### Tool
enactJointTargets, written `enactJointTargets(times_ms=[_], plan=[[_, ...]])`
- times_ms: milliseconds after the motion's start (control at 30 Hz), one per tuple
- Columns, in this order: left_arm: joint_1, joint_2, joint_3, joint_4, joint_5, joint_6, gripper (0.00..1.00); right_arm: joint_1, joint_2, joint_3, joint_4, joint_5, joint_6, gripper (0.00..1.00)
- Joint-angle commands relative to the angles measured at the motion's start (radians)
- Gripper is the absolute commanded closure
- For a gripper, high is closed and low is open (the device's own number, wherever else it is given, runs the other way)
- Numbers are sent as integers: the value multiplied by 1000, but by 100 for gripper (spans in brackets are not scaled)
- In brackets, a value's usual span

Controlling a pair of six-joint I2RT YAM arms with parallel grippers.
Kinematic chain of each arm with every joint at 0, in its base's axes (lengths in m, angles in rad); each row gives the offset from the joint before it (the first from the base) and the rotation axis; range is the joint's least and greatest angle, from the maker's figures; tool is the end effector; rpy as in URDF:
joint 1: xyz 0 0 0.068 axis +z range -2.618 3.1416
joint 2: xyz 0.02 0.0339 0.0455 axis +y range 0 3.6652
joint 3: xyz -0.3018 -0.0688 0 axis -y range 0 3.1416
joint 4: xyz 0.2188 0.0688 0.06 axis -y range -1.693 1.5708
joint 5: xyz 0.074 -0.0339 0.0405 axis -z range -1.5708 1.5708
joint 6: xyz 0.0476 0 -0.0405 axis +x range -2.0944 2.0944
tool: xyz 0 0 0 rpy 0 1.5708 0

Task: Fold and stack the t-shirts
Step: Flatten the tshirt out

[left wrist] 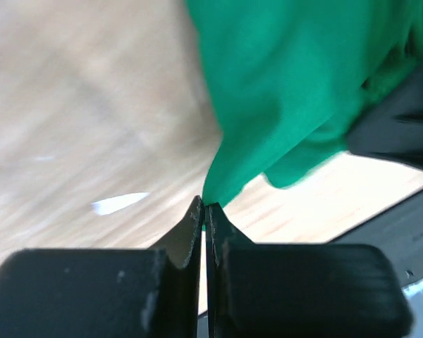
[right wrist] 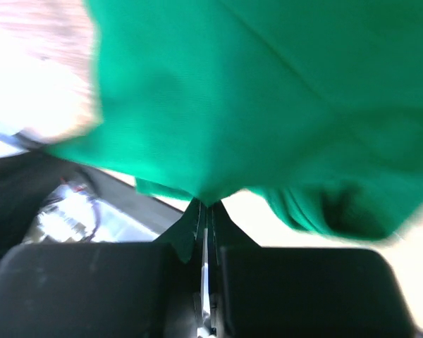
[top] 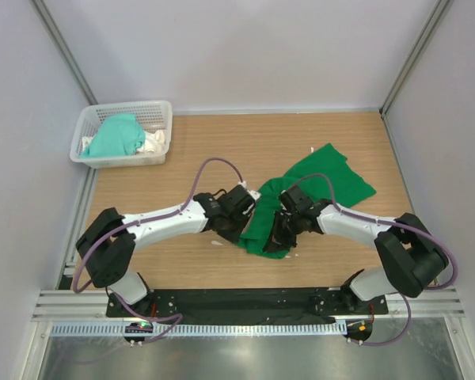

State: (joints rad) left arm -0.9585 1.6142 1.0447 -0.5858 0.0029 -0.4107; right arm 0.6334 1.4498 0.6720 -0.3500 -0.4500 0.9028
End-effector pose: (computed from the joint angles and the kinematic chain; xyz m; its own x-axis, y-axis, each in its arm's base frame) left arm 0.1716 -0.2446 0.2363 -0.8091 0.4574 -0.3690 0.5409 0.8250 -0.1636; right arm 0.1745 0.1538 0.1967 -0.9875 0.1519 0.0430 0.1485 0.8010 0.5799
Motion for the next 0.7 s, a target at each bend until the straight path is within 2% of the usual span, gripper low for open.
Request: enactJointTargets(times_ms=[0,100,233,333,400,533,633,667], plan=[[46,-147,110,-84,-199,48,100,6,-91,112,-222,169,-92,99],[104,-207,222,-143,-280,94,100,6,-150,250,-496,380,-174,99],[167,-247,392,-169,-334,161,100,3,-166,475,-671,589,-249,99],[224,-261,512,-183,-363,196,100,3,-135,750,-789,718,-304,99],[270,-266,607,-198,-377,213,100,2,-97,868,-884,799,-332,99],[332,-296,736,-195,-417,279,100,-1,-46,1173,-1006,937,-396,99],[349,-321,836,-195,-471,328,100,-3,-28,1294,-1041,991,-444,99],[351,-326,862,-194,-480,345,100,-3,-23,1381,-1046,988,-450,99]])
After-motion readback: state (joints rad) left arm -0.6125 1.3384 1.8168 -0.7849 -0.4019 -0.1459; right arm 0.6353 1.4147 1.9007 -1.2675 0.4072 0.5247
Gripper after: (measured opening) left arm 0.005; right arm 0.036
